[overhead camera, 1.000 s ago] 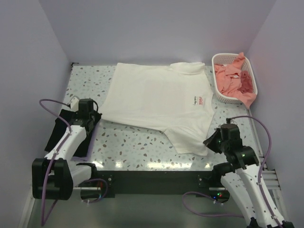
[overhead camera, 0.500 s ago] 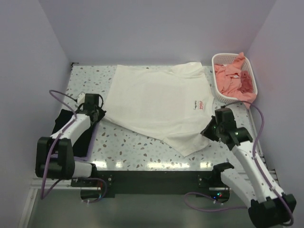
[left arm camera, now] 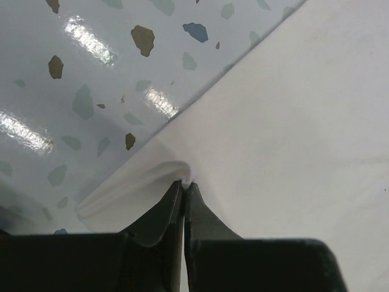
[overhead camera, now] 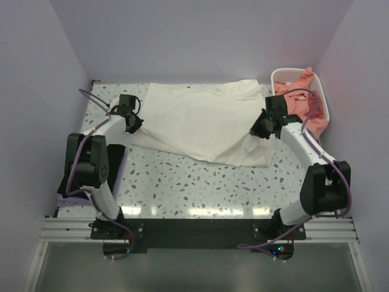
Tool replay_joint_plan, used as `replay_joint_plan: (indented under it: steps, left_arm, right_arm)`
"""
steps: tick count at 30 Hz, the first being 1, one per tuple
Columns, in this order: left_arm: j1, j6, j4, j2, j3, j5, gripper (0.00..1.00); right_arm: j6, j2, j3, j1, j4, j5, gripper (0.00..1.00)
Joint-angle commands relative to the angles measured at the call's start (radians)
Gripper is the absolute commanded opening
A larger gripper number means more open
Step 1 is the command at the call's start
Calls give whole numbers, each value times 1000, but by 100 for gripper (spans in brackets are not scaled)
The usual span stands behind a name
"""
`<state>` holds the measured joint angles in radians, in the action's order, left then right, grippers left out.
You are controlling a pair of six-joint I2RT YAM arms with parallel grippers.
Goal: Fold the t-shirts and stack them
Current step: Fold the tshirt
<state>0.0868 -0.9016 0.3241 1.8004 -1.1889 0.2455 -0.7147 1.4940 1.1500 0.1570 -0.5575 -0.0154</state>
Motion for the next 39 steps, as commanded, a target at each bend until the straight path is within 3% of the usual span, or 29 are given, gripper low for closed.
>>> replay_joint_plan:
  steps: [1,18,39]
  left_arm:
    - [4,17,24,31,-75,-6,0]
    - [-56,40,-5,-6,-34,-38,0]
    - [-58,32,-25,30,-78,-94,0]
  right_arm:
    - [20,38,66,-50,60,66,0]
    - [32,117,37,-154,139,163,0]
    - [44,222,258,-154,82,181,0]
